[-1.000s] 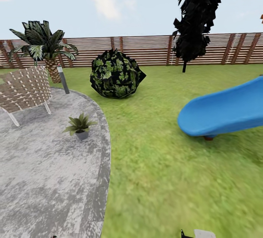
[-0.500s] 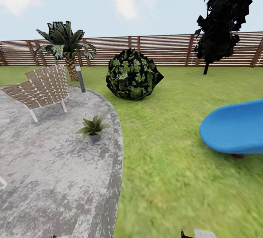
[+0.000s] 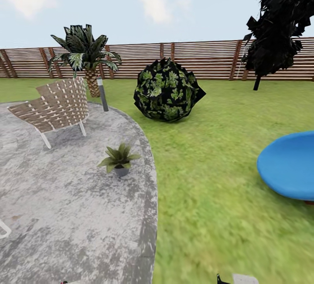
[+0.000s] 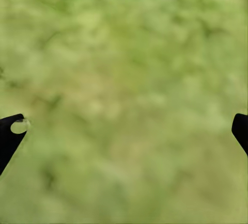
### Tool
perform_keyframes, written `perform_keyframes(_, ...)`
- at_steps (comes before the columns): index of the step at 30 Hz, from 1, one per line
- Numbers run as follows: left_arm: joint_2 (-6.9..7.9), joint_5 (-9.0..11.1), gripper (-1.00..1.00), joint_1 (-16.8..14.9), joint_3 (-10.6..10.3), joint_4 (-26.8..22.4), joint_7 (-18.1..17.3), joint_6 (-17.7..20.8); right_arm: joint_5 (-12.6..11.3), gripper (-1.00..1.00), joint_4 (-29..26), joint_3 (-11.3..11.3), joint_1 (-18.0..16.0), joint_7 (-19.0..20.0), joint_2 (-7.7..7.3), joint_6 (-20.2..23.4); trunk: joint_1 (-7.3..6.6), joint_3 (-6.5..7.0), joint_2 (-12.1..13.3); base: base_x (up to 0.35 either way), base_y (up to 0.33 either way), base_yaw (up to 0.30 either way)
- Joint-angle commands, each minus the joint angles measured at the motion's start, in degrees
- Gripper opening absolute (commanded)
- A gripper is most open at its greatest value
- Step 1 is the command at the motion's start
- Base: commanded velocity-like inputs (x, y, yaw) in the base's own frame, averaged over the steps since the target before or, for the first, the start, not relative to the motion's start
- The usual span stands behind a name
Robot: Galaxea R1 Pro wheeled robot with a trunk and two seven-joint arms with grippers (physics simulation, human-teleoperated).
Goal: Pick up the pesticide atomizer in the garden and spray insectifuge to fully cover both potted plants in the garden.
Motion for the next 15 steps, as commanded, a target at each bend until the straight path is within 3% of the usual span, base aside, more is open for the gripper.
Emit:
perform_keyframes(1,-0.02,-0.6,-1.0,0.0,0.2,0.1,0.3,-0.2,-0.3,1.0,0.0,0.5,0.0,-0.3,0.0,-0.1,0.02,-0.05,0.0,0.284,0.224,0.0)
perform_keyframes(15,-0.02,-0.6,-1.0,0.0,0.3,0.1,0.3,-0.2,-0.3,1.0,0.0,0.5,0.0,-0.3,0.08,-0.1,0.02,-0.05,0.0,0.291,0.209,0.0)
